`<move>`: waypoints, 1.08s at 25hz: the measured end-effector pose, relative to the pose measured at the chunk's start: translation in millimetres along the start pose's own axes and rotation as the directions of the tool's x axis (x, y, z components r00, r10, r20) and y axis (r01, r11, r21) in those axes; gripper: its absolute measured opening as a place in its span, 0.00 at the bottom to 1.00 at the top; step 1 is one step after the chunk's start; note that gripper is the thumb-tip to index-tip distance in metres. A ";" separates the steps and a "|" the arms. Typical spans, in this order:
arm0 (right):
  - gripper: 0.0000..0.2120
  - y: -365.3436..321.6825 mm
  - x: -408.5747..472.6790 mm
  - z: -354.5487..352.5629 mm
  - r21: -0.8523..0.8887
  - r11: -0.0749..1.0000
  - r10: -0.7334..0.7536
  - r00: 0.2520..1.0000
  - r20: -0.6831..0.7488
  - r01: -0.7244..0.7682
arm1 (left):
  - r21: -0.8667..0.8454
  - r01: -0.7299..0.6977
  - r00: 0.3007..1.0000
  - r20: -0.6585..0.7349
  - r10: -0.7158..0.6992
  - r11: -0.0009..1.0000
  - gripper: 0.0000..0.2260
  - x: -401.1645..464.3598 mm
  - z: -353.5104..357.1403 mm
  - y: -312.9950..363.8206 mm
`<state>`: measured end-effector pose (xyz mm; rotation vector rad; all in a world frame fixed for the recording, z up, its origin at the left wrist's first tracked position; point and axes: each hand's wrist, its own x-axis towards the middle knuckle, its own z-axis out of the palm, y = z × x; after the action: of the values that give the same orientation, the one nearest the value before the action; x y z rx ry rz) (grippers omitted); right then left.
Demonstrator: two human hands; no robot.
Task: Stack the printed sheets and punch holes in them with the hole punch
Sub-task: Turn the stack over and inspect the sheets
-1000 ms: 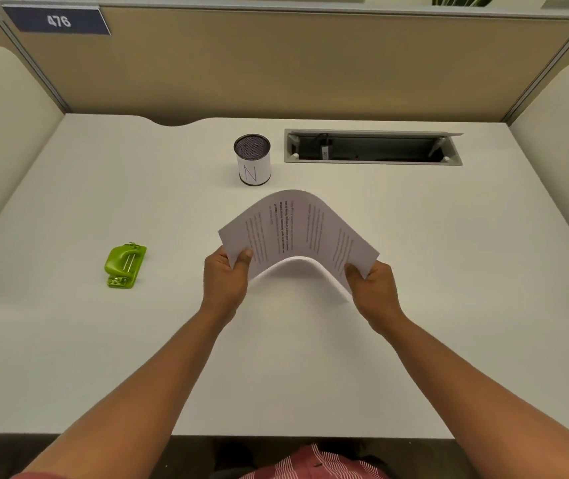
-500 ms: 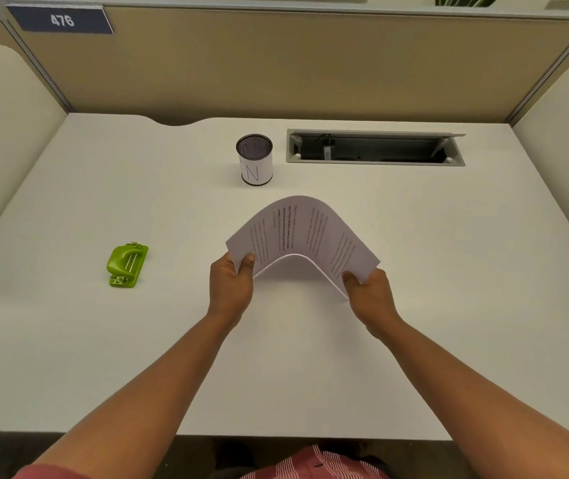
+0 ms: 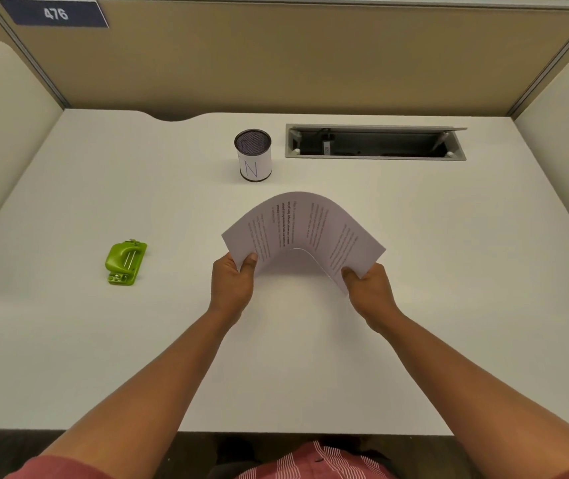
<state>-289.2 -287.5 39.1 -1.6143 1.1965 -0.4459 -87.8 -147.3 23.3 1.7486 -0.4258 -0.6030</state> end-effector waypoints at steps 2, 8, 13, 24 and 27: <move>0.09 -7.7 1.4 -5.0 0.011 1.000 -0.010 1.000 -0.016 0.011 | -0.020 0.027 1.000 0.007 -0.027 0.999 0.06 4.2 -4.6 2.9; 0.29 -14.8 13.3 -28.4 0.237 0.971 0.057 0.989 -0.133 -0.024 | -0.157 0.209 0.975 0.114 -0.193 0.965 0.08 25.7 -29.5 18.0; 0.46 -16.3 2.0 -3.9 0.670 0.628 0.335 0.915 0.225 -0.395 | -0.411 0.390 0.917 0.253 -0.308 0.824 0.12 16.0 -17.3 16.4; 0.16 -37.8 13.1 9.2 0.730 0.662 0.066 0.983 0.170 -0.171 | -0.528 0.495 0.866 0.362 -0.344 0.690 0.16 -7.8 8.5 5.1; 0.13 -41.4 16.0 -9.5 0.581 0.809 -0.006 0.987 0.160 -0.089 | -0.461 0.351 0.936 0.165 -0.310 0.815 0.29 6.6 -6.7 11.4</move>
<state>-269.7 -307.2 75.0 -1.0570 0.8563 -0.5846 -78.2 -148.8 34.4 1.3162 -0.0068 -0.9468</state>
